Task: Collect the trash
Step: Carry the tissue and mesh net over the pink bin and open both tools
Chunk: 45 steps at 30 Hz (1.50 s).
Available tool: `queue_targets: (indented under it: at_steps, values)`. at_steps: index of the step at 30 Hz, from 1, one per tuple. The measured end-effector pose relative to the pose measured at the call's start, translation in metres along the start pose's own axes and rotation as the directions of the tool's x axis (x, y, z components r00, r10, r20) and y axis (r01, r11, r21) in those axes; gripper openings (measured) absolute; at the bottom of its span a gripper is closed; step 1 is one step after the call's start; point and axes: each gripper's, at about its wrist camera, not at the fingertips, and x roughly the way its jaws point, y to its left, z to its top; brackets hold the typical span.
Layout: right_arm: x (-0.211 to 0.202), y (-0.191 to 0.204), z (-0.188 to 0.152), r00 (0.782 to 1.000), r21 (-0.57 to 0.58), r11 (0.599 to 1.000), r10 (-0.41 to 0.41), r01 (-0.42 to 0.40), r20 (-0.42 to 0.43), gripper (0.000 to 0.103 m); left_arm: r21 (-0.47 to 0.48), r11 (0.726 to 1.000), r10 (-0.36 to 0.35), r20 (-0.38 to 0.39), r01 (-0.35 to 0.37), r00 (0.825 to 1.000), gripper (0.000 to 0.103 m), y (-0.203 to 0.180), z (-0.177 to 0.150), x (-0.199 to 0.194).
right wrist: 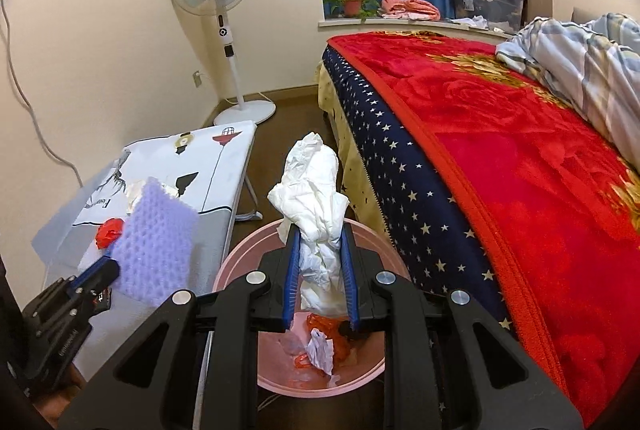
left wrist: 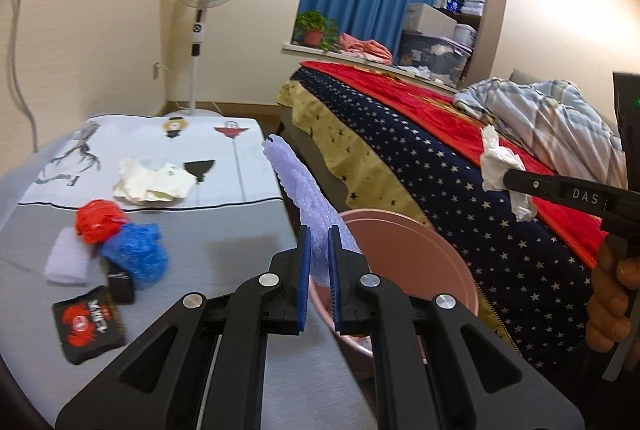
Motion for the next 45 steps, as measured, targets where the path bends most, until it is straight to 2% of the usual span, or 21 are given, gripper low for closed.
queue_targets:
  at_steps: [13, 28, 30, 31, 32, 33, 40, 45]
  values:
    - [0.007, -0.008, -0.001, 1.000, 0.026, 1.000, -0.008, 0.009, -0.020, 0.020, 0.018, 0.999, -0.031, -0.047, 0.032, 0.998, 0.009, -0.026, -0.006, 0.030]
    - [0.009, -0.013, -0.001, 0.999, 0.033, 0.999, -0.020, 0.021, -0.028, 0.021, 0.017, 0.998, -0.055, -0.072, 0.056, 0.996, 0.009, -0.036, -0.009, 0.042]
    - [0.010, -0.013, -0.002, 0.999, 0.030, 0.999, -0.027, 0.027, -0.030, 0.026, 0.024, 0.998, -0.061, -0.080, 0.063, 0.995, 0.009, -0.040, -0.010, 0.045]
    - [0.011, -0.014, -0.003, 0.999, 0.029, 0.999, -0.037, 0.038, -0.032, 0.029, 0.030, 0.997, -0.062, -0.087, 0.065, 0.994, 0.015, -0.042, -0.011, 0.047]
    - [0.012, -0.014, -0.003, 0.999, 0.031, 0.999, -0.043, 0.044, -0.033, 0.039, 0.032, 0.997, -0.064, -0.092, 0.067, 0.994, 0.024, -0.043, -0.012, 0.047]
    - [0.012, -0.016, -0.004, 0.998, 0.040, 0.998, -0.047, 0.048, -0.034, 0.046, 0.034, 0.997, -0.066, -0.096, 0.070, 0.993, 0.026, -0.043, -0.013, 0.048]
    - [0.009, -0.015, -0.005, 0.999, 0.046, 0.998, -0.035, 0.035, -0.016, 0.047, 0.026, 0.998, -0.054, -0.059, 0.055, 0.997, 0.026, -0.030, -0.010, 0.032]
    - [0.004, 0.006, -0.003, 1.000, 0.019, 1.000, 0.007, -0.007, 0.019, 0.047, 0.001, 1.000, -0.014, -0.015, 0.014, 1.000, 0.026, -0.007, -0.006, 0.012]
